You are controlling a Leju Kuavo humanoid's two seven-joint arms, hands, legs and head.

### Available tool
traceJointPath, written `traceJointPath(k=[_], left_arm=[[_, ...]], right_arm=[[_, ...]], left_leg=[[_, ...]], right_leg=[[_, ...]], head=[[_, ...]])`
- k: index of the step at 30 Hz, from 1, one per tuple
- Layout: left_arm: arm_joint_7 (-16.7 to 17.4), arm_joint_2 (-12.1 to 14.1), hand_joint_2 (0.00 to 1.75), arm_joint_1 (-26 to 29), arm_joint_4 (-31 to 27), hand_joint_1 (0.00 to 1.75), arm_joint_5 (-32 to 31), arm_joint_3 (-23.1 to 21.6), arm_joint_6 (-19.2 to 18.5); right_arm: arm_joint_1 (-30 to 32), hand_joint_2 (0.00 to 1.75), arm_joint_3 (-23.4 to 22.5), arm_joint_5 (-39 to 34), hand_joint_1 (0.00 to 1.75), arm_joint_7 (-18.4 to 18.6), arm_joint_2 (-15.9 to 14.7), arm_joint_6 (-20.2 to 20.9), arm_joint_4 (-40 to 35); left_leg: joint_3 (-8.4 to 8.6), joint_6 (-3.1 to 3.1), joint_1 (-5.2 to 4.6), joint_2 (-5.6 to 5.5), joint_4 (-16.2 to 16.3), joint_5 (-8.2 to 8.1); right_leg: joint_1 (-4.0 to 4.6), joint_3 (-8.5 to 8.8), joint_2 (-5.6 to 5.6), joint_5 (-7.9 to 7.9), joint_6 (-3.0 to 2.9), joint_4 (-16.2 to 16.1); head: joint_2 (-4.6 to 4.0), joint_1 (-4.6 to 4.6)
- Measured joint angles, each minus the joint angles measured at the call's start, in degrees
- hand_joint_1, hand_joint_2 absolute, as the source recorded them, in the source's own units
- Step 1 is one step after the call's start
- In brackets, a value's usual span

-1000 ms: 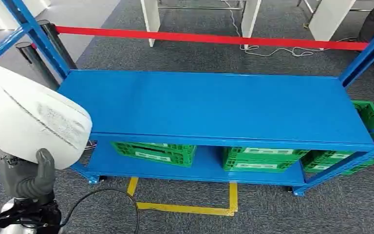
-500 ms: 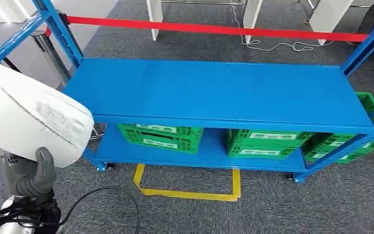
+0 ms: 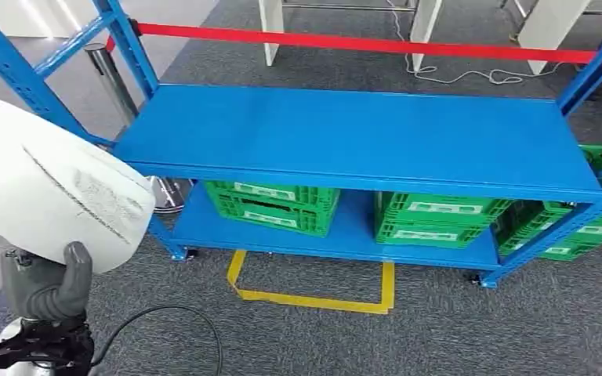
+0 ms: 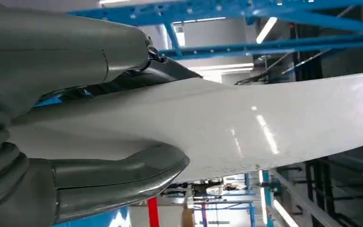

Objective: Take the parts from the cabinet and place them on the table.

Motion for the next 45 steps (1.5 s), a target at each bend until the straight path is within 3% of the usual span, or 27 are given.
traceJointPath(k=[3,4,6,8,10,11,13,14,15,18,19,21,23,25,28,29,30,34,35,36,37,39,40,41,43,44,45], left_arm=[[-0.22,0.15,1.75,0.44,-0.89,1.75,0.0,0.04,-0.3],[-0.22,0.17,1.75,0.51,-1.22,1.75,0.0,0.04,-0.35],[-0.37,0.22,1.75,0.39,-1.84,1.75,-0.09,-0.11,-0.52],[-0.05,0.3,1.75,0.53,-1.86,1.75,-1.42,-0.53,-0.16],[0.18,0.44,1.75,1.15,-1.86,1.75,-3.02,-0.92,0.87],[0.18,0.59,1.75,1.56,-1.95,1.75,-3.36,-1.03,1.31],[0.15,0.92,1.75,2.35,-2.34,1.75,-3.74,-1.05,1.77],[0.15,1.0,1.75,2.56,-2.51,1.75,-3.78,-1.07,1.81],[0.15,1.14,1.75,2.57,-2.64,1.75,-3.78,-1.09,1.88],[0.11,1.42,1.75,3.19,-3.15,1.75,-3.89,-1.14,2.05],[0.13,1.53,1.75,3.53,-3.39,1.75,-3.93,-1.14,2.29],[0.15,1.75,1.75,3.89,-3.87,1.75,-3.98,-1.14,2.51],[0.15,1.75,1.75,4.03,-3.89,1.75,-4.09,-1.14,2.58],[0.13,1.75,1.75,4.32,-3.89,1.75,-3.74,-1.14,2.6],[0.07,1.77,1.75,4.38,-3.89,1.75,-3.54,-1.14,2.62],[0.07,1.77,1.75,4.38,-3.93,1.75,-3.54,-1.14,2.62],[0.02,1.77,1.75,4.3,-3.98,1.75,-3.5,-1.14,2.64],[-0.24,1.73,1.75,4.73,-4.09,1.75,-3.48,-1.12,2.86],[-0.37,1.68,1.75,4.85,-4.15,1.75,-3.48,-1.11,2.91],[-0.57,1.68,1.75,4.7,-4.22,1.75,-3.39,-1.11,2.93],[-0.48,1.62,1.75,4.62,-4.2,1.75,-3.32,-1.11,2.89],[0.11,1.66,1.75,4.66,-4.17,1.75,-3.3,-1.11,2.67],[0.35,1.64,1.75,4.71,-4.04,1.75,-3.3,-1.11,2.58],[0.48,1.64,1.75,4.74,-3.93,1.75,-3.32,-1.16,2.49],[0.72,1.64,1.75,4.73,-3.78,1.75,-3.63,-1.37,2.56],[0.96,1.64,1.75,4.74,-3.76,1.75,-3.85,-1.53,2.71],[1.03,1.64,1.75,4.71,-3.74,1.75,-3.98,-1.66,2.75]], right_arm=[[-0.31,0.0,0.28,0.98,0.0,-0.89,0.26,-0.72,0.0],[-0.47,0.0,0.33,1.22,0.0,-1.22,0.31,-0.79,0.0],[-0.46,0.0,0.39,1.84,0.0,-1.84,0.37,-0.85,0.02],[-0.24,0.0,0.68,3.18,0.0,-1.23,0.44,-0.92,0.22],[-0.16,0.0,1.16,4.3,0.0,-0.24,0.44,-0.85,0.5],[-0.15,0.0,1.33,4.78,0.0,0.11,0.44,-0.79,0.59],[-0.16,0.0,1.81,5.18,0.0,0.53,0.44,-0.68,0.63],[-0.17,0.0,1.88,5.26,0.0,0.59,0.44,-0.68,0.66],[-0.16,0.0,1.92,5.33,0.0,0.68,0.44,-0.61,0.77],[-0.27,0.0,2.27,5.55,0.0,0.7,0.44,-0.63,0.9],[-0.29,0.0,2.36,5.79,0.0,0.48,0.5,-0.79,0.92],[-0.43,0.0,2.6,6.4,0.0,-0.58,0.61,-1.68,0.96],[-0.44,0.0,2.91,7.23,0.0,-1.6,0.61,-2.56,0.98],[-0.51,0.0,3.39,8.04,0.0,-1.97,0.59,-3.21,0.98],[-1.12,0.0,3.8,8.61,0.0,-2.12,0.57,-3.58,0.98],[-1.28,0.0,3.95,8.63,0.0,-2.16,0.57,-3.58,0.98],[-1.37,0.0,4.13,8.7,0.0,-2.18,0.57,-3.61,0.98],[-1.54,0.0,4.57,9.37,0.0,-1.53,0.46,-3.96,0.98],[-1.54,0.0,4.63,9.53,0.0,-1.18,0.37,-4.0,0.98],[-1.49,0.0,4.63,9.53,0.0,-0.96,0.17,-4.15,0.98],[-1.39,0.0,4.63,9.46,0.0,-0.61,0.13,-4.17,0.98],[-0.98,0.0,4.63,9.29,0.0,-0.24,0.09,-4.24,0.98],[-0.79,0.0,4.61,9.29,0.0,-0.2,0.09,-4.24,1.01],[-0.61,0.0,4.61,9.31,0.0,-0.22,0.09,-4.24,1.01],[-0.54,0.0,4.59,9.48,0.0,-0.17,0.09,-4.2,1.05],[-0.5,0.0,4.57,9.59,0.0,-0.11,0.09,-4.17,1.05],[-0.44,0.0,4.57,9.7,0.0,0.0,0.09,-4.15,1.14]], left_leg=[[-0.77,1.21,-0.21,-1.45,-0.97,-0.33],[-0.59,1.95,0.29,-2.02,-1.61,0.24],[-1.31,2.72,0.31,-2.93,-1.64,0.79],[-2.02,3.22,0.0,-4.01,-1.62,1.2],[-2.47,3.15,-0.2,-5.29,-1.49,1.62],[-2.58,3.06,-0.25,-5.97,-1.39,1.7],[-2.65,2.97,-0.25,-7.32,-0.98,1.73],[-2.89,2.86,-0.18,-7.81,-0.67,1.7],[-3.45,2.53,-0.6,-8.42,-0.01,1.62],[-4.78,1.31,-0.18,-10.19,0.18,2.45],[-5.03,1.04,-0.45,-10.81,0.44,2.55],[-6.5,0.32,-0.46,-6.81,3.77,-0.28],[-10.26,-0.34,0.0,-5.55,12.61,-4.63],[-12.64,-0.72,0.44,-5.27,18.04,-5.89],[-7.96,-0.8,0.76,-4.4,9.03,0.19],[-5.29,-0.63,0.75,-2.85,3.87,2.42],[-4.02,-0.49,0.03,0.02,1.46,1.67],[-4.9,1.37,-0.32,-2.04,0.63,1.72],[-4.72,1.94,0.14,-2.59,0.15,2.12],[-4.83,2.25,0.09,-3.14,0.15,2.23],[-5.01,2.56,0.08,-3.71,0.15,2.33],[-5.28,2.85,-0.1,-5.09,0.18,2.47],[-5.34,2.91,-0.17,-5.84,0.22,2.52],[-5.32,2.9,-0.19,-6.68,0.23,2.55],[-5.29,2.74,-0.16,-8.4,0.41,2.64],[-5.34,2.63,-0.12,-9.04,0.62,2.6],[-5.62,2.35,-0.17,-9.52,0.86,2.58]], right_leg=[[-0.01,-0.3,-1.78,0.55,0.94,0.09],[-0.01,-0.54,-1.32,0.01,1.44,0.25],[-0.3,-2.86,3.51,-3.57,1.81,4.84],[-0.35,-7.2,4.42,-8.08,1.9,14.79],[-0.36,-9.0,4.46,-8.5,1.91,18.75],[-0.36,-8.04,4.52,-6.79,1.81,16.93],[-0.41,-2.77,5.59,-1.25,1.45,6.79],[-0.56,-0.79,8.23,0.0,1.23,2.61],[-0.83,-0.36,9.5,-0.67,1.16,1.3],[-0.61,-0.16,7.96,-1.0,0.76,1.2],[-1.01,-0.18,7.15,-0.57,0.17,0.85],[-1.11,-0.19,5.77,-0.4,-0.26,0.72],[-0.95,-0.2,4.02,-0.47,-0.45,0.75],[-0.89,-0.27,2.32,-0.53,-0.51,0.79],[-0.9,0.02,0.25,-0.74,-0.34,0.8],[-0.89,0.24,-0.33,-0.87,-0.14,0.8],[-0.45,0.2,-0.79,-1.09,0.22,0.87],[-0.32,0.17,-3.33,-1.26,1.4,0.97],[-0.7,-0.56,-1.54,-2.08,1.89,1.52],[-0.76,-1.29,1.87,-3.78,1.94,3.66],[-0.76,-3.02,3.32,-6.06,1.89,7.55],[-0.74,-7.51,4.36,-9.74,1.84,16.8],[-0.75,-8.83,4.48,-9.91,1.8,19.1],[-0.75,-8.81,4.51,-8.63,1.73,18.59],[-0.83,-5.32,5.12,-3.23,1.53,10.5],[-1.0,-3.11,6.85,-0.85,1.44,5.62],[-1.21,-2.08,10.04,-1.2,1.3,3.23]], head=[[0.0,-0.09],[0.0,-0.04],[0.0,0.15],[0.0,0.11],[0.0,0.06],[0.0,0.15],[0.0,0.13],[0.0,0.15],[0.0,0.09],[0.0,0.09],[0.0,0.06],[0.0,-0.59],[0.0,-0.66],[0.0,-0.63],[0.0,-0.66],[0.0,-0.66],[0.0,-0.66],[0.0,-0.54],[0.0,-0.63],[0.0,-0.31],[0.0,-0.18],[0.0,-0.18],[0.0,-0.15],[0.0,-0.22],[0.0,-0.18],[0.0,-0.15],[0.0,-0.17]])
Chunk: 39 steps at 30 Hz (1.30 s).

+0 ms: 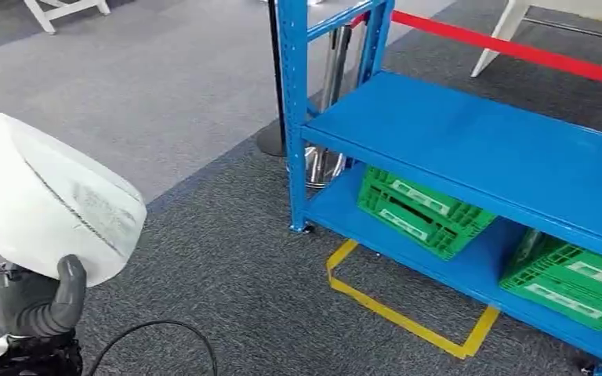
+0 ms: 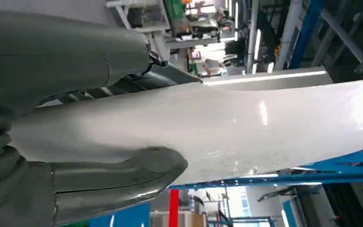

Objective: Take the parts from the cabinet and place them on the table.

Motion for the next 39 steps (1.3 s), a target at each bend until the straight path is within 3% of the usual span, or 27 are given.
traceJointPath(k=[2,4,5,6,7,9,10,11,12,14,15,16,18,20,21,22,24,25,26,27,29,30,31,34,35,37,39], left_arm=[[0.07,0.02,1.75,0.04,0.02,1.75,-0.13,-0.24,0.02],[0.07,0.04,1.75,0.45,0.02,1.75,-0.15,-0.29,0.09],[0.07,0.07,1.75,0.54,0.02,1.75,-0.15,-0.29,0.11],[0.07,0.09,1.75,0.57,0.02,1.75,-0.18,-0.29,0.11],[0.06,0.09,1.75,0.41,0.02,1.75,-0.2,-0.31,0.11],[0.07,0.09,1.75,0.46,0.07,1.75,-0.2,-0.31,0.11],[0.07,0.09,1.75,0.54,0.11,1.75,-0.2,-0.31,0.13],[0.07,0.09,1.75,0.63,0.13,1.75,-0.2,-0.31,0.13],[0.07,0.09,1.75,0.64,0.13,1.75,-0.2,-0.31,0.13],[0.07,0.09,1.75,0.64,0.13,1.75,-0.2,-0.31,0.13],[0.07,0.09,1.75,0.6,0.13,1.75,-0.2,-0.31,0.13],[0.07,0.09,1.75,0.43,0.13,1.75,-0.22,-0.35,0.11],[0.07,0.11,1.75,0.57,0.15,1.75,-0.22,-0.39,0.11],[0.07,0.11,1.75,0.81,0.13,1.75,-0.22,-0.39,0.13],[0.04,0.07,1.75,0.81,0.13,1.75,-0.22,-0.42,0.13],[0.04,0.07,1.75,0.54,0.13,1.75,-0.22,-0.46,0.13],[0.07,0.04,1.75,0.59,0.15,1.75,-0.2,-0.59,0.13],[0.07,0.07,1.75,0.61,0.15,1.75,-0.2,-0.61,0.13],[0.07,0.07,1.75,0.8,0.15,1.75,-0.11,-0.61,0.15],[0.07,0.07,1.75,1.04,0.15,1.75,0.22,-0.59,0.2],[-0.02,0.04,1.75,1.51,0.15,1.75,1.07,-0.53,-0.07],[-0.09,0.02,1.75,1.53,0.15,1.75,1.29,-0.48,-0.74],[-0.22,0.02,1.75,1.41,0.17,1.75,1.44,-0.42,-1.31],[-0.42,0.0,1.75,1.25,0.22,1.75,1.59,-0.33,-2.21],[-0.42,0.0,1.75,1.15,0.22,1.75,1.59,-0.31,-2.29],[-0.42,-0.09,1.75,0.48,0.28,1.75,1.59,-0.31,-2.36],[-0.33,-0.26,1.75,-0.04,0.46,1.75,1.59,-0.31,-2.1]], right_arm=[[0.07,0.0,0.0,0.13,0.0,0.22,0.15,0.02,0.11],[0.09,0.0,0.0,0.17,0.0,0.33,0.26,0.07,0.22],[0.12,0.0,0.0,0.17,0.0,0.33,0.66,0.07,0.28],[0.08,0.0,0.0,0.17,0.0,0.33,0.63,0.07,0.28],[0.04,0.0,0.02,0.19,0.0,0.3,0.66,0.11,0.31],[0.33,0.0,0.0,0.17,0.0,0.35,0.66,0.11,0.37],[0.41,0.0,-0.02,0.17,0.0,0.35,0.66,0.11,0.37],[0.4,0.0,-0.02,0.17,0.0,0.35,0.66,0.11,0.37],[0.33,0.0,-0.02,0.17,0.0,0.35,0.66,0.11,0.37],[0.14,0.0,-0.02,0.2,0.0,0.35,0.68,0.13,0.37],[0.11,0.0,0.0,0.2,0.0,0.35,0.7,0.13,0.37],[0.14,0.0,-0.02,0.2,0.0,0.3,0.7,0.15,0.39],[0.06,0.0,-0.02,0.17,0.0,0.35,0.7,0.17,0.39],[-0.19,0.0,0.0,0.2,0.0,0.33,0.83,0.17,0.37],[-0.19,0.0,0.0,0.22,0.0,0.31,0.81,0.2,0.39],[-0.16,0.0,0.0,0.22,0.0,0.26,0.83,0.2,0.39],[0.03,0.0,0.0,0.22,0.0,0.32,0.81,0.2,0.44],[0.11,0.0,0.0,0.26,0.0,0.39,0.81,0.22,0.44],[0.29,0.0,0.0,0.33,0.0,0.52,0.81,0.22,0.46],[0.4,0.0,0.0,0.35,0.0,0.7,0.81,0.13,0.46],[0.42,0.0,-0.04,0.28,0.0,0.37,0.81,-0.59,0.44],[0.42,0.0,-0.07,0.09,0.0,-0.35,0.81,-0.7,0.41],[0.53,0.0,-0.09,-0.18,0.0,-1.19,0.81,-0.7,0.44],[0.51,0.0,-0.42,-0.22,0.0,-2.45,0.74,-0.7,0.35],[0.44,0.0,-0.5,-0.17,0.0,-2.71,0.79,-0.7,0.33],[0.36,0.0,-0.57,0.22,0.0,-3.0,0.81,-0.68,0.28],[0.62,0.0,-0.57,0.31,0.0,-2.91,0.81,-0.79,0.28]], left_leg=[[-0.79,-0.84,0.11,-1.3,0.54,0.22],[-1.13,-1.69,0.25,-2.88,0.34,0.76],[-1.39,-1.81,0.27,-2.52,0.67,0.41],[-1.83,-2.08,-0.1,0.67,1.95,-0.75],[-3.31,-2.49,0.0,2.78,5.29,-2.88],[-7.3,-2.96,0.31,4.2,14.62,-7.17],[-8.48,-3.07,0.46,4.38,17.5,-7.99],[-8.33,-3.11,0.59,4.46,17.63,-7.41],[-7.17,-3.02,0.61,4.58,15.53,-5.83],[-1.96,-2.43,0.4,6.01,5.89,-1.18],[0.25,-1.9,-0.09,9.19,1.65,-0.45],[0.83,-1.56,-0.86,10.25,0.23,-1.16],[0.33,-1.18,-0.94,9.09,0.45,-1.1],[0.82,-0.28,-0.74,7.44,-0.6,-0.59],[1.02,-0.08,-0.46,6.97,-1.01,-0.31],[0.97,0.22,-0.34,6.24,-1.03,-0.23],[0.86,0.55,-0.33,4.82,-1.02,-0.27],[0.83,0.58,-0.35,4.0,-0.98,-0.28],[0.88,0.58,-0.35,3.08,-0.96,-0.28],[0.96,0.56,-0.32,2.27,-0.95,-0.29],[1.07,0.28,-0.11,0.52,-0.59,-0.45],[1.0,-0.06,0.04,-0.12,-0.2,-0.68],[0.47,-0.52,-0.25,-0.81,0.51,-0.93],[-0.24,-1.38,0.33,-2.74,0.6,-0.46],[-0.41,-1.6,0.29,-3.38,0.71,-0.49],[-1.7,-2.12,-0.04,2.07,3.74,-2.69],[-5.79,-2.55,0.22,3.95,12.48,-6.76]], right_leg=[[0.04,0.6,-0.68,-0.03,-0.11,-0.8],[0.21,0.63,-2.12,0.3,-0.79,-0.78],[-0.27,0.73,-3.14,0.61,-1.32,-1.13],[-0.11,0.78,-3.63,0.64,-1.4,-1.18],[-0.01,0.77,-4.56,0.58,-1.71,-1.19],[0.26,0.74,-6.47,0.42,-1.94,-1.18],[0.33,0.72,-7.36,0.37,-2.0,-1.17],[0.4,0.75,-8.23,0.33,-2.02,-1.17],[0.46,0.78,-8.98,0.26,-2.02,-1.17],[0.53,1.11,-10.37,0.05,-1.89,-1.18],[0.59,1.32,-10.86,-0.1,-1.73,-1.22],[0.98,1.21,-11.49,-0.42,-1.22,-0.99],[0.91,1.3,-12.72,-0.47,-0.82,-1.11],[0.91,1.86,-14.04,-0.84,-0.09,-1.45],[0.58,1.4,-10.68,-1.67,0.17,-0.58],[0.51,0.05,-7.78,-3.59,0.16,2.42],[0.41,-4.47,-5.82,-7.5,0.3,11.46],[0.43,-6.37,-5.61,-8.39,0.39,14.78],[0.41,-7.24,-5.56,-7.8,0.44,15.74],[0.38,-6.79,-5.53,-5.85,0.43,13.99],[0.18,-3.05,-4.45,-0.21,0.52,5.1],[-0.12,-1.27,-2.46,1.4,0.58,0.79],[-0.34,-0.67,0.69,0.31,0.71,-0.28],[0.11,-0.23,-1.04,0.33,-0.05,0.02],[-0.17,-0.12,-1.88,0.57,-0.54,-0.28],[-0.14,0.17,-3.44,0.62,-1.18,-0.48],[0.12,0.32,-5.45,0.28,-1.68,-0.48]], head=[[0.0,-0.11],[0.0,-0.04],[0.0,-0.02],[0.0,-0.42],[0.0,-0.81],[0.0,-0.81],[0.0,-0.81],[0.0,-0.81],[0.0,-0.81],[0.0,-0.81],[0.0,-0.79],[0.0,-0.85],[0.0,-0.81],[0.0,-0.88],[0.0,-0.55],[0.0,-0.48],[0.0,-0.33],[0.0,-0.31],[0.0,-0.31],[0.0,-0.31],[0.0,-0.31],[0.0,-0.31],[0.0,-0.26],[0.0,-0.24],[0.0,-0.24],[0.0,-0.85],[0.0,-0.88]])
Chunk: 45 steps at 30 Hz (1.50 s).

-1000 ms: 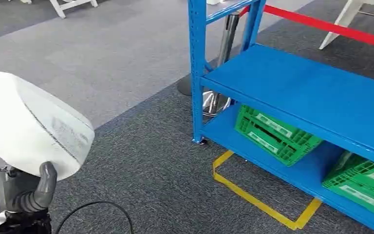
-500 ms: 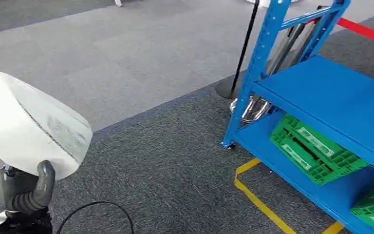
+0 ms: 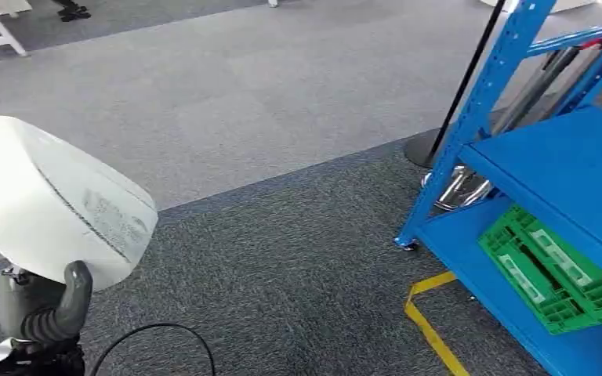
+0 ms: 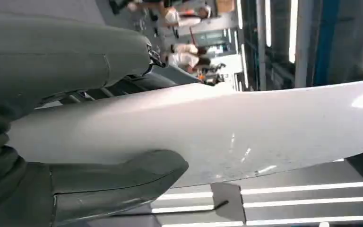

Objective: Take the parts from the cabinet and place them on the table.

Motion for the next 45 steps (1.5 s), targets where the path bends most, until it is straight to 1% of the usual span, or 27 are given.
traceJointPath(k=[2,3,5,6,7,11,13,14,16,17,19,21,22,23,26,27,28,29,31,33,34,36,37,38,42,44,45], left_arm=[[0.26,-0.28,1.75,0.28,0.17,1.75,0.0,0.2,0.66],[0.29,-0.41,1.75,0.32,0.22,1.75,0.0,0.46,0.7],[0.28,-0.63,1.75,0.1,0.22,1.75,-0.02,0.57,0.68],[0.31,-0.76,1.75,-0.07,0.22,1.75,-0.11,0.57,0.7],[0.35,-0.81,1.75,-0.3,0.24,1.75,-0.17,0.57,0.7],[0.46,-1.14,1.75,-0.25,0.26,1.75,-0.33,0.66,1.11],[0.44,-1.2,1.75,-0.51,0.28,1.75,-0.04,0.76,1.14],[0.46,-1.27,1.75,-0.9,0.35,1.75,0.02,0.76,1.14],[0.68,-1.46,1.75,-1.12,0.68,1.75,0.09,0.76,1.11],[0.94,-1.51,1.75,-1.19,0.9,1.75,0.09,0.77,1.16],[1.46,-1.55,1.75,-1.3,1.33,1.75,0.09,0.74,1.74],[1.51,-1.53,1.75,-1.42,1.62,1.75,0.09,0.74,2.25],[1.53,-1.53,1.75,-1.43,1.73,1.75,0.07,0.74,2.36],[1.62,-1.51,1.75,-1.55,1.77,1.75,0.09,0.74,2.45],[1.64,-1.42,1.75,-1.5,1.92,1.75,0.07,0.76,2.49],[1.64,-1.38,1.75,-1.52,1.99,1.75,0.07,0.74,2.47],[1.64,-1.29,1.75,-1.61,2.05,1.75,0.04,0.74,2.49],[1.66,-1.18,1.75,-1.94,2.14,1.75,0.02,0.74,2.47],[1.66,-1.09,1.75,-2.06,2.32,1.75,0.0,0.68,2.45],[1.68,-1.03,1.75,-2.01,2.64,1.75,0.0,0.68,2.45],[1.68,-1.0,1.75,-2.01,2.73,1.75,0.02,0.68,2.45],[1.68,-0.98,1.75,-2.02,2.8,1.75,0.0,0.68,2.38],[1.68,-0.92,1.75,-2.09,2.8,1.75,-0.06,0.66,2.34],[1.7,-0.81,1.75,-2.3,2.86,1.75,-0.15,0.59,2.27],[1.9,-0.52,1.75,-2.39,2.91,1.75,-0.09,0.48,1.64],[2.62,-0.39,1.75,-2.81,2.93,1.75,0.26,0.31,0.52],[2.73,-0.37,1.75,-3.04,3.02,1.75,0.0,0.06,0.39]], right_arm=[[0.11,0.0,-0.2,-0.15,0.0,-0.22,0.0,-0.5,-0.04],[0.11,0.0,-0.39,0.02,0.0,-0.46,0.0,-0.57,-0.09],[-0.02,0.0,-0.39,0.5,0.0,-0.59,0.0,-0.55,-0.09],[-0.08,0.0,-0.39,0.7,0.0,-0.87,0.02,-0.55,-0.09],[-0.11,0.0,-0.39,1.1,0.0,-1.03,0.04,-0.55,-0.09],[-0.61,0.0,-0.39,2.08,0.0,-1.6,0.07,-0.76,-0.09],[-0.78,0.0,-0.37,2.34,0.0,-2.07,0.04,-0.83,-0.15],[-0.74,0.0,-0.37,2.53,0.0,-2.1,0.04,-0.85,-0.15],[-0.68,0.0,-0.37,2.8,0.0,-2.25,0.0,-0.92,-0.15],[-0.55,0.0,-0.37,2.93,0.0,-2.34,-0.04,-0.96,-0.15],[-0.57,0.0,-0.39,2.93,0.0,-2.56,-0.2,-1.14,-0.15],[-0.75,0.0,-0.39,2.97,0.0,-2.71,-0.2,-1.27,-0.15],[-0.7,0.0,-0.37,3.06,0.0,-2.78,-0.2,-1.31,-0.13],[-0.67,0.0,-0.37,3.1,0.0,-2.89,-0.02,-1.35,-0.09],[-0.72,0.0,-0.39,3.06,0.0,-2.82,-0.02,-1.57,-0.09],[-0.73,0.0,-0.42,3.06,0.0,-2.82,0.07,-1.57,-0.09],[-0.72,0.0,-0.44,2.97,0.0,-2.84,0.04,-1.57,-0.11],[-0.7,0.0,-0.44,2.93,0.0,-2.84,0.07,-1.57,-0.09],[-0.5,0.0,-0.44,2.93,0.0,-2.84,0.04,-1.57,-0.09],[-0.5,0.0,-0.52,2.89,0.0,-2.82,0.04,-1.57,-0.09],[-0.56,0.0,-0.55,2.89,0.0,-2.82,0.04,-1.57,-0.09],[-0.7,0.0,-0.55,2.89,0.0,-2.86,0.04,-1.57,-0.09],[-0.71,0.0,-0.57,2.86,0.0,-2.91,0.04,-1.57,-0.09],[-0.71,0.0,-0.59,2.84,0.0,-2.97,0.04,-1.57,-0.09],[-1.09,0.0,-0.63,2.58,0.0,-3.56,0.07,-1.57,-0.11],[-1.06,0.0,-0.7,2.4,0.0,-4.15,0.22,-1.73,-0.11],[-0.91,0.0,-0.77,2.47,0.0,-4.09,0.35,-1.73,-0.09]], left_leg=[[-2.6,-0.13,0.19,0.38,5.3,-1.25],[-2.16,-0.04,0.24,0.46,4.35,0.04],[1.71,0.47,0.13,1.13,-3.58,4.98],[4.18,0.96,-0.18,3.0,-8.49,7.22],[5.16,1.24,-0.98,5.85,-9.91,6.15],[5.21,2.36,-1.49,3.79,-11.49,5.95],[5.97,2.82,-0.76,2.69,-12.5,6.43],[5.89,3.25,-0.63,2.07,-12.49,6.47],[5.9,3.32,-0.61,0.5,-12.44,6.44],[5.92,3.33,-0.61,-0.27,-12.4,6.42],[6.14,3.24,-0.52,-1.95,-12.37,6.35],[6.38,2.79,-0.23,-3.53,-12.09,6.05],[6.21,2.35,-0.25,-4.15,-11.77,5.78],[5.72,1.99,-0.37,-4.99,-10.99,5.57],[5.36,1.21,0.01,-6.61,-11.46,6.14],[5.22,1.02,0.0,-6.57,-11.13,5.85],[4.82,0.64,-0.38,-3.03,-9.85,4.85],[3.35,0.3,-0.27,-1.1,-6.68,2.89],[-0.63,-0.08,-0.02,0.22,1.91,-1.0],[-2.53,-0.22,0.2,0.44,5.66,-1.4],[-1.6,-0.15,0.23,0.51,3.75,0.38],[3.14,0.36,0.09,1.7,-5.58,5.45],[5.34,0.81,-0.2,4.0,-9.97,6.71],[5.88,1.22,-1.23,6.61,-11.24,5.7],[5.72,2.14,-1.1,3.83,-11.87,5.96],[6.22,2.81,-0.48,2.65,-12.51,6.41],[6.16,3.01,-0.37,1.9,-12.48,6.46]], right_leg=[[0.16,0.14,-1.72,-0.28,-0.16,0.0],[0.23,0.3,-2.55,-0.45,-0.15,0.0],[0.34,0.88,-4.09,-0.88,-0.05,0.0],[0.36,1.28,-4.71,-1.21,0.16,-0.01],[0.54,1.17,-5.27,-1.47,0.53,-0.07],[0.74,2.15,-7.98,-1.94,1.52,-0.34],[0.31,1.17,-3.1,-3.49,2.03,1.51],[0.28,-0.6,-1.35,-5.12,2.11,5.06],[0.21,-6.06,-0.18,-8.38,2.34,14.59],[0.21,-7.93,-0.14,-8.45,2.49,17.07],[0.17,-8.05,-0.04,-4.63,2.56,14.32],[-0.05,-4.45,1.34,1.2,2.65,4.96],[-0.47,-3.19,4.78,1.43,2.79,2.06],[-0.69,-2.23,5.4,1.03,2.45,0.85],[-0.16,-2.29,3.58,1.2,1.61,1.19],[-0.63,-2.08,2.66,1.37,1.19,0.76],[-0.52,-1.81,2.01,1.35,0.84,0.62],[-0.41,-1.67,1.19,1.22,0.58,0.61],[-0.22,-1.56,-0.58,1.0,0.29,0.62],[-0.15,-1.5,-2.25,0.8,0.22,0.64],[-0.13,-1.39,-3.02,0.69,0.26,0.64],[-0.08,-0.83,-4.42,0.34,0.45,0.62],[-0.06,-0.52,-5.02,0.14,0.56,0.6],[0.42,-0.48,-5.62,-0.15,1.01,0.75],[0.39,0.48,-8.18,-0.45,2.19,0.06],[0.08,-1.14,-2.23,-2.78,2.59,3.36],[0.04,-3.3,-0.9,-4.86,2.59,7.72]], head=[[0.0,0.0],[0.0,0.02],[0.0,0.02],[0.0,0.02],[0.0,0.09],[0.0,-0.07],[0.0,0.15],[0.0,0.33],[0.0,0.39],[0.0,0.42],[0.0,0.39],[0.0,0.39],[0.0,0.44],[0.0,0.39],[0.0,0.46],[0.0,0.44],[0.0,0.06],[0.0,-0.28],[0.0,-0.26],[0.0,-0.26],[0.0,-0.24],[0.0,-0.26],[0.0,-0.26],[0.0,-0.28],[0.0,-0.31],[0.0,0.0],[0.0,0.18]])
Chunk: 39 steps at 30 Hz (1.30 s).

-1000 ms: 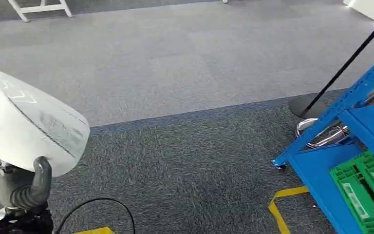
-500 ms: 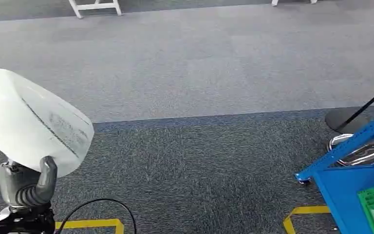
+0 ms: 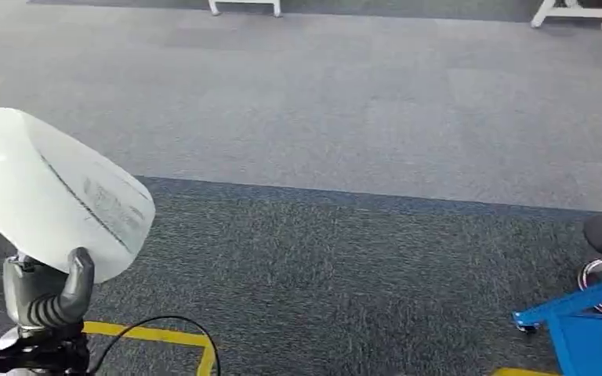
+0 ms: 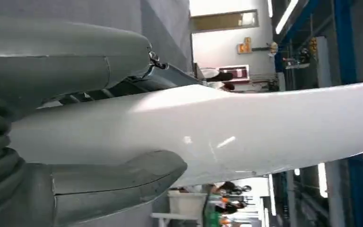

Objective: Take the parts from the cabinet and place them on the table.

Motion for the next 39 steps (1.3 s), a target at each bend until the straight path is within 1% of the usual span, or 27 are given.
traceJointPath(k=[2,3,4,6,7,8,12,13,14,15,17,18,19,20,22,23,24,27,28,29,30,32,33,34,35,37,39], left_arm=[[-0.02,0.13,1.75,0.0,0.09,1.75,-0.59,-0.54,-0.11],[-0.02,0.18,1.75,0.08,0.17,1.75,-0.7,-0.83,0.22],[-0.02,0.17,1.75,0.21,0.2,1.75,-0.7,-0.98,0.59],[-0.02,0.2,1.75,0.51,0.2,1.75,-0.7,-1.07,1.03],[-0.02,0.22,1.75,0.65,0.2,1.75,-0.68,-1.13,1.2],[-0.02,0.22,1.75,0.72,0.2,1.75,-0.65,-1.16,1.35],[-0.07,0.28,1.75,1.43,0.2,1.75,-0.57,-1.22,1.95],[-0.2,0.31,1.75,1.59,0.17,1.75,-0.57,-1.22,2.21],[-0.39,0.31,1.75,1.44,0.15,1.75,-0.52,-1.24,2.34],[-0.42,0.33,1.75,1.23,0.17,1.75,-0.54,-1.33,2.49],[-0.44,0.33,1.75,1.25,0.17,1.75,-0.54,-1.53,2.91],[-0.44,0.33,1.75,1.3,0.17,1.75,-0.54,-1.62,3.3],[-0.44,0.33,1.75,1.35,0.17,1.75,-0.5,-1.7,3.87],[-0.46,0.33,1.75,1.41,0.17,1.75,-0.31,-1.84,4.24],[-0.55,0.33,1.75,1.66,0.11,1.75,0.48,-1.97,4.59],[-0.55,0.33,1.75,1.7,0.04,1.75,0.7,-2.03,4.68],[-0.55,0.26,1.75,1.62,0.04,1.75,0.7,-2.1,4.79],[-0.77,0.31,1.75,2.13,0.02,1.75,0.61,-2.32,5.29],[-0.94,0.24,1.75,2.16,0.02,1.75,0.68,-2.34,5.75],[-1.2,0.17,1.75,2.02,0.0,1.75,0.7,-2.36,6.1],[-1.27,0.11,1.75,1.7,0.0,1.75,0.74,-2.45,6.4],[-1.31,0.0,1.75,1.8,0.02,1.75,1.21,-2.56,6.73],[-1.33,-0.04,1.75,1.85,0.02,1.75,1.57,-2.53,7.04],[-1.35,-0.11,1.75,1.93,0.02,1.75,1.92,-2.53,7.34],[-1.36,-0.17,1.75,1.98,0.02,1.75,2.16,-2.51,7.76],[-1.36,-0.26,1.75,2.07,0.02,1.75,2.65,-2.47,8.72],[-1.38,-0.31,1.75,2.21,0.0,1.75,2.91,-2.23,9.22]], right_arm=[[0.37,0.0,-0.02,0.41,0.0,0.65,0.04,0.06,0.04],[0.67,0.0,-0.02,0.7,0.0,1.13,0.09,0.18,0.17],[0.94,0.0,-0.04,0.94,0.0,1.42,0.11,0.17,0.17],[1.07,0.0,-0.04,1.22,0.0,1.57,0.17,0.13,0.17],[1.08,0.0,-0.04,1.25,0.0,1.6,0.24,0.13,0.17],[1.14,0.0,-0.04,1.25,0.0,1.6,0.33,0.13,0.24],[1.16,0.0,-0.07,1.62,0.0,0.81,0.57,-0.5,0.26],[1.16,0.0,-0.09,1.66,0.0,0.55,0.85,-0.85,0.22],[1.12,0.0,-0.11,1.82,0.0,0.37,0.96,-1.18,0.17],[1.15,0.0,-0.09,2.34,0.0,0.26,1.14,-1.31,0.17],[1.34,0.0,-0.07,2.91,0.0,0.35,1.25,-1.44,0.17],[1.33,0.0,-0.07,3.15,0.0,0.55,1.33,-1.49,0.17],[1.32,0.0,-0.05,3.3,0.0,0.68,1.44,-1.55,0.17],[1.28,0.0,-0.04,3.48,0.0,0.98,1.64,-1.62,0.17],[1.23,0.0,-0.04,3.5,0.0,1.7,2.14,-1.77,0.2],[1.22,0.0,-0.04,3.48,0.0,1.9,2.38,-1.77,0.2],[1.19,0.0,-0.04,3.45,0.0,2.12,2.47,-1.84,0.22],[0.95,0.0,0.0,3.93,0.0,3.69,3.17,-2.16,0.22],[0.73,0.0,0.02,3.96,0.0,3.72,3.3,-2.23,0.2],[0.62,0.0,0.02,3.91,0.0,3.63,3.3,-2.19,0.22],[0.63,0.0,0.04,3.89,0.0,3.5,3.3,-1.97,0.22],[0.82,0.0,0.04,3.72,0.0,3.21,3.28,-1.84,0.22],[0.95,0.0,0.04,3.69,0.0,2.97,3.24,-1.86,0.22],[1.04,0.0,0.02,3.63,0.0,2.71,3.21,-1.99,0.22],[1.06,0.0,0.02,3.67,0.0,2.36,3.19,-2.16,0.2],[1.05,0.0,0.04,3.69,0.0,1.35,3.19,-2.45,0.2],[1.06,0.0,0.07,3.82,0.0,0.54,3.1,-2.49,0.2]], left_leg=[[-0.01,0.19,-0.03,-1.37,0.06,-0.06],[0.04,0.18,-0.03,-2.42,0.1,-0.07],[0.14,0.15,-0.01,-3.44,0.11,-0.11],[0.37,-0.12,0.12,-5.07,0.26,-0.29],[0.36,-0.45,0.21,-5.71,0.49,-0.5],[0.08,-0.83,-0.05,-6.19,0.76,-0.73],[-0.53,-2.05,0.54,-8.74,0.69,-0.38],[-0.53,-2.27,0.46,-7.67,1.23,-0.8],[-1.31,-2.67,0.19,-4.46,3.08,-2.14],[-3.06,-3.01,0.32,-2.82,6.82,-4.24],[-7.03,-3.35,0.59,-1.68,15.08,-7.7],[-8.23,-3.45,0.67,-1.5,17.39,-8.09],[-8.08,-3.47,0.75,-1.4,17.01,-7.03],[-6.72,-3.38,0.76,-1.21,14.09,-4.68],[-1.87,-2.75,0.56,0.52,4.36,0.45],[-0.44,-2.35,-0.01,3.39,1.7,0.1],[-0.32,-1.91,-0.51,3.65,0.83,-0.18],[-0.86,-1.2,-0.6,1.8,0.84,-0.17],[-0.07,-0.8,0.16,1.06,-0.09,0.28],[0.1,-0.57,0.22,0.75,-0.26,0.32],[0.05,-0.28,0.3,0.1,-0.22,0.34],[0.02,-0.03,0.31,-1.25,-0.21,0.2],[0.04,0.03,0.3,-2.01,-0.17,0.15],[0.11,0.0,0.32,-2.86,-0.13,0.14],[0.2,-0.05,0.38,-3.74,-0.07,0.09],[0.35,-0.59,0.65,-5.55,0.4,-0.28],[-0.18,-1.36,0.43,-6.87,1.35,-0.79]], right_leg=[[0.04,-4.54,0.76,-2.85,0.16,8.23],[0.04,-6.03,0.8,-2.47,0.23,10.04],[0.04,-5.91,0.85,-0.42,0.17,8.46],[-0.07,-2.59,1.63,5.17,0.04,-0.11],[-0.36,-0.47,3.94,7.46,0.07,-5.2],[-0.61,0.13,6.82,6.17,0.03,-6.48],[-0.3,1.18,4.52,6.47,-1.23,-7.14],[-0.58,1.46,3.47,6.61,-1.6,-7.48],[-0.55,1.74,2.79,6.43,-1.99,-7.59],[-0.43,1.9,1.86,6.25,-2.27,-7.58],[-0.27,2.15,0.03,5.94,-2.52,-7.58],[-0.25,2.23,-0.8,5.75,-2.53,-7.57],[-0.25,2.44,-1.61,5.6,-2.51,-7.57],[-0.25,2.7,-2.45,5.37,-2.46,-7.57],[-0.2,3.52,-3.72,4.87,-2.25,-7.58],[-0.13,3.66,-4.19,4.66,-2.02,-7.66],[0.24,3.78,-4.74,4.36,-1.53,-7.55],[0.25,4.49,-6.74,4.22,-0.71,-8.12],[0.1,4.24,-5.97,3.69,-0.2,-7.96],[0.03,3.96,-2.83,2.91,-0.06,-6.82],[0.02,2.31,-0.75,1.07,-0.05,-3.46],[-0.03,-2.68,0.57,-2.56,0.14,5.75],[0.01,-4.66,0.72,-3.06,0.23,8.73],[0.0,-5.31,0.76,-2.08,0.25,8.89],[-0.04,-4.81,0.81,0.11,0.26,6.78],[-0.35,-0.89,2.22,6.34,0.32,-2.94],[-0.92,1.17,6.57,5.87,0.19,-7.43]], head=[[0.0,0.02],[0.0,0.04],[0.0,0.02],[0.0,0.04],[0.0,0.04],[0.0,0.04],[0.0,-0.02],[0.0,-0.09],[0.0,-0.53],[0.0,-0.57],[0.0,-0.55],[0.0,-0.57],[0.0,-0.59],[0.0,-0.57],[0.0,-0.59],[0.0,-0.53],[0.0,-0.7],[0.0,-0.61],[0.0,-0.68],[0.0,-0.28],[0.0,-0.2],[0.0,0.02],[0.0,0.02],[0.0,0.02],[0.0,0.02],[0.0,0.04],[0.0,0.11]])
